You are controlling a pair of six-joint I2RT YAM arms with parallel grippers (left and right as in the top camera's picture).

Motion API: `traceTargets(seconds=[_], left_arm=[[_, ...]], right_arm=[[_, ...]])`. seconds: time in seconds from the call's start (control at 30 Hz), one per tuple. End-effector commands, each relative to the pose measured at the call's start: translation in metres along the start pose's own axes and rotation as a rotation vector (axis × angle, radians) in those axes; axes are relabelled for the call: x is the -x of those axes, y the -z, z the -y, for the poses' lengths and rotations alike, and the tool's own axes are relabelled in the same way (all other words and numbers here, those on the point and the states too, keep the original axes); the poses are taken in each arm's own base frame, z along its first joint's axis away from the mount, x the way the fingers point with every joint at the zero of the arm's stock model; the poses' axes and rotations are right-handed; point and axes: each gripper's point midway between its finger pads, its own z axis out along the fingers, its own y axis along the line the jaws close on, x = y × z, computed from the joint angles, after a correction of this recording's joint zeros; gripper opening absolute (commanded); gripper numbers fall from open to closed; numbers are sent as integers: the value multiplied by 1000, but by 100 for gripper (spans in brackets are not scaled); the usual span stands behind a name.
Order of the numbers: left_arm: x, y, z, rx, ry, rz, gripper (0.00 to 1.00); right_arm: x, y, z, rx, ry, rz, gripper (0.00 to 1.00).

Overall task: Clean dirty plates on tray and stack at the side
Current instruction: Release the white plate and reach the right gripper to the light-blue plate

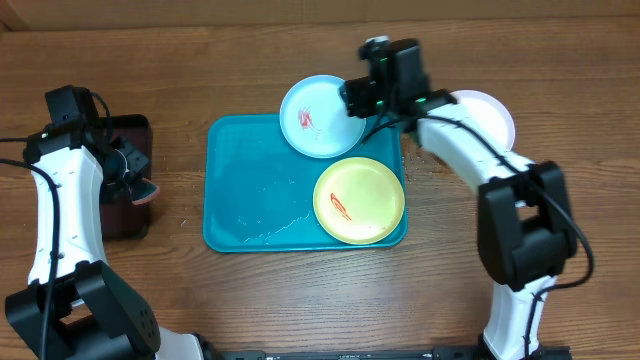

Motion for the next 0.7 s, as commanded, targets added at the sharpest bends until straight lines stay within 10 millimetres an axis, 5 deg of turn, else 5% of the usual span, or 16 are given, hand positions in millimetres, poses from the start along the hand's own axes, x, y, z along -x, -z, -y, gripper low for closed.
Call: traceTargets(seconds=[0.0,0.23,0.43,0.67], left_arm=[[-3,-2,4,-28,-33,-16,5],[-2,-2,6,-37,-33,-15,4],[-1,-2,6,-38,-34,-12,4],[-2,-2,6,-38,-34,-13,4]], right_arm=[[-15,-22,26,-194,28,-14,71],[-22,-29,43,-285,52,-20,71],[-20,-31,34,-231,108,-20,69],[-50,-48,30,-174,95,-100,37]])
